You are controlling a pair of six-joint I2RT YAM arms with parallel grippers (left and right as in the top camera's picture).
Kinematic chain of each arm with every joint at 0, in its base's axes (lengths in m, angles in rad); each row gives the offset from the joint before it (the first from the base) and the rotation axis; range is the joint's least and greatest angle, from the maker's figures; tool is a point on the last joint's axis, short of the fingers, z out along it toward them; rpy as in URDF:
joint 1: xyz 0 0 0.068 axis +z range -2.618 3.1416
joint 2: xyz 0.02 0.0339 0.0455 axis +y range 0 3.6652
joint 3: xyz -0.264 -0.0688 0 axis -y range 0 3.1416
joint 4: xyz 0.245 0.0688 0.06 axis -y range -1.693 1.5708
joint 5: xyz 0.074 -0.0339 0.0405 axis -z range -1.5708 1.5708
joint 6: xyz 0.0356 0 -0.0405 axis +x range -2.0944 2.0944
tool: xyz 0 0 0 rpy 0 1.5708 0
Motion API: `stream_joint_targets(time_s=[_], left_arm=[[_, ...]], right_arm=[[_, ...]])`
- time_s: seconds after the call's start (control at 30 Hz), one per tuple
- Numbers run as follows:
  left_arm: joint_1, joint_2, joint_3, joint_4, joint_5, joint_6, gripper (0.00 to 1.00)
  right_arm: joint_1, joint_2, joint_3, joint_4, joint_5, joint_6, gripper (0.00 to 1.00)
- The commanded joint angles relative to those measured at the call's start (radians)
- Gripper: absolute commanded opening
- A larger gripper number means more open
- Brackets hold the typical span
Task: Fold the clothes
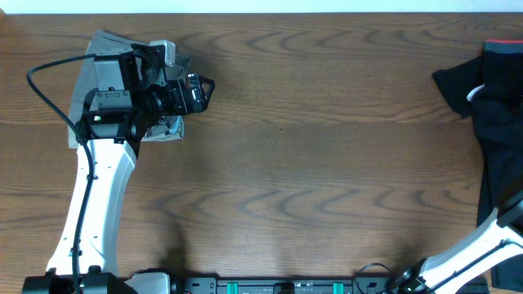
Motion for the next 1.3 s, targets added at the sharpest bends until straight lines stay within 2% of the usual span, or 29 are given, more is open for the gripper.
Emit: stream_joint_targets(time_s=[0.0, 0.17, 0.37, 0.5, 0.57, 0.83, 0.97, 1.07, 1.2, 1.27], left_arm=[[-0.003, 0.001, 0.023, 0.000, 0.018, -0.005, 0.98], [-0.003, 0.000, 0.023, -0.011, 0.018, -0.005, 0.98], [-0.003, 0.001, 0.023, -0.016, 0.018, -0.004, 0.98], [-0.003, 0.001, 0.023, -0.016, 0.017, -0.004, 0.98], [-0.003, 0.001, 0.023, -0.016, 0.017, -0.004, 0.98], [-0.003, 0.001, 0.023, -0.016, 0.017, -0.004, 0.98], [-0.003, 0.001, 0.023, -0.016, 0.017, -0.004, 0.98], [-0.003, 0.001, 0.023, -0.016, 0.017, -0.004, 0.98], [-0.003, 0.001, 0.023, -0.016, 0.017, -0.004, 0.98], [-0.003, 0.001, 0.023, -0.016, 0.017, -0.004, 0.98]], right_arm=[[-0.004, -0.025, 0.012, -0.029, 0.009, 0.008, 0.39], [0.001, -0.020, -0.104, -0.015, 0.019, 0.006, 0.43], [0.029, -0.020, -0.348, 0.195, 0.072, -0.071, 0.55], [0.047, -0.020, -0.447, 0.295, 0.251, -0.059, 0.57], [0.052, -0.020, -0.478, 0.328, 0.349, -0.003, 0.59], [0.054, -0.019, -0.579, 0.431, 0.377, 0.031, 0.59], [0.056, -0.019, -0.629, 0.488, 0.328, 0.034, 0.58], [0.058, -0.019, -0.633, 0.483, 0.402, 0.030, 0.50], [0.047, -0.027, -0.603, 0.457, 0.419, 0.058, 0.23], [0.041, -0.032, -0.583, 0.442, 0.394, 0.057, 0.16]])
